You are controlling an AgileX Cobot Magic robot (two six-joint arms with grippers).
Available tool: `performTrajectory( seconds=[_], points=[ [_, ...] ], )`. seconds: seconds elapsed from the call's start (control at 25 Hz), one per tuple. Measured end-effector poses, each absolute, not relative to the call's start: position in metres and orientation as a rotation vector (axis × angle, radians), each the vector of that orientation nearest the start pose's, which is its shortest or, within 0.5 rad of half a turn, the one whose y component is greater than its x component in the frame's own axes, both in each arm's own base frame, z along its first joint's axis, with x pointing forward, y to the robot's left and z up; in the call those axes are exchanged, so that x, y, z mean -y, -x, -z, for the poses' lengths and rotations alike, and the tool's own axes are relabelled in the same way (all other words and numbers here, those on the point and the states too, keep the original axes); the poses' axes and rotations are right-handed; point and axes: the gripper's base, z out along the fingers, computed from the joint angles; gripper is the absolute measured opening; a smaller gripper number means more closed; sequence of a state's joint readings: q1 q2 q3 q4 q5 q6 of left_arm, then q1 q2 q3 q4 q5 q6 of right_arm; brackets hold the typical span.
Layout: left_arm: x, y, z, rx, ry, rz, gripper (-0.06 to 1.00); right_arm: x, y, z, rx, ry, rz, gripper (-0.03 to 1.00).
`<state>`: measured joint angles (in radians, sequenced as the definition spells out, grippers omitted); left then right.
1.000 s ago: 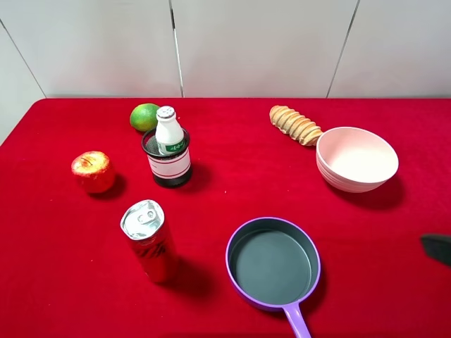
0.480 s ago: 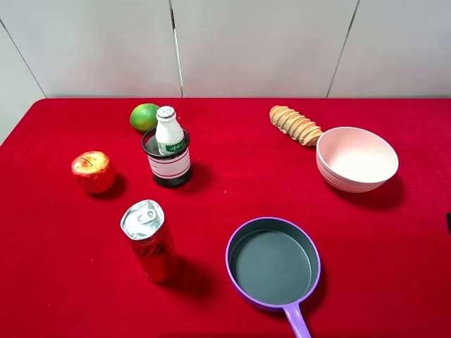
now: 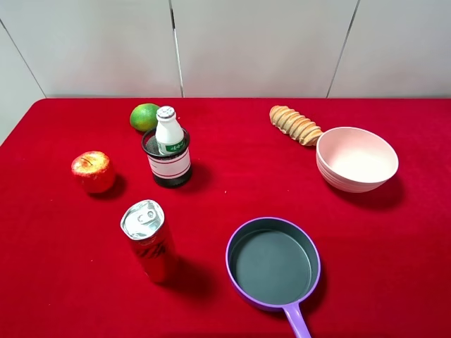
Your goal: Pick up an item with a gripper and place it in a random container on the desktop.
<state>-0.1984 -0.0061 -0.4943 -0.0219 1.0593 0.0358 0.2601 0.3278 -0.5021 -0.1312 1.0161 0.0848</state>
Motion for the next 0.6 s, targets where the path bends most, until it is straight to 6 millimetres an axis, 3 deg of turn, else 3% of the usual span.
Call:
performTrajectory(
  seconds=[0.6],
  points=[
    [0.001,0.005,-0.276,-2.031,-0.240,0.128,0.99,0.008,-0.031,-0.279,-2.211,-0.027,0.076,0.69]
  ],
)
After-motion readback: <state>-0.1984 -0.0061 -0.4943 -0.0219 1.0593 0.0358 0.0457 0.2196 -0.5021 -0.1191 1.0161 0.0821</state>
